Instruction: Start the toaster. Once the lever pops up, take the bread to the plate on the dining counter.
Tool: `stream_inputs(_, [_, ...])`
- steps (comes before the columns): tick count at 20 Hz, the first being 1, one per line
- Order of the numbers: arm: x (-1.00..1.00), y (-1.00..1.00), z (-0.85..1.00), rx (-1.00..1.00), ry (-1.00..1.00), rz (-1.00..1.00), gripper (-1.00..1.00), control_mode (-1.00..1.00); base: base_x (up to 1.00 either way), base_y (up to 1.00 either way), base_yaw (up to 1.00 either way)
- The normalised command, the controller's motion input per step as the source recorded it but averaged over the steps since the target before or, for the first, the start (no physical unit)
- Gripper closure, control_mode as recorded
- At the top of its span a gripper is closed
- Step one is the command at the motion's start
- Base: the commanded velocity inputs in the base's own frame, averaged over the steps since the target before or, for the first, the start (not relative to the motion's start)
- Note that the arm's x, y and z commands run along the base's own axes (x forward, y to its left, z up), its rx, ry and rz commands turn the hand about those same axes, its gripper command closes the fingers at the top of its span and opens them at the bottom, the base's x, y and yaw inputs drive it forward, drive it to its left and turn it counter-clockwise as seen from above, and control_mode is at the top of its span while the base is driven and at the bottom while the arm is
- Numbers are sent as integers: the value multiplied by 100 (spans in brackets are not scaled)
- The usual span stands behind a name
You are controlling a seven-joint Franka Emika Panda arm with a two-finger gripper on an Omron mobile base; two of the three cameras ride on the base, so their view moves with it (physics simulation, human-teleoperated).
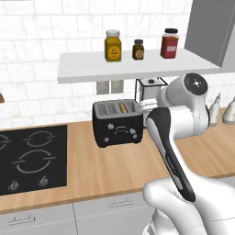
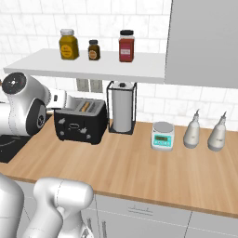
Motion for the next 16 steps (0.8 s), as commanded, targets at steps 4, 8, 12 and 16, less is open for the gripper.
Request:
stream_inputs(4, [0, 0, 0, 0, 0, 0, -100, -100, 0, 0, 0])
stream_inputs(8, [0, 0, 0, 0, 0, 0, -100, -100, 0, 0, 0])
stream_inputs(12, [0, 0, 0, 0, 0, 0, -100, -100, 0, 0, 0])
stream_inputs(16, [0, 0, 0, 0, 0, 0, -100, -100, 0, 0, 0])
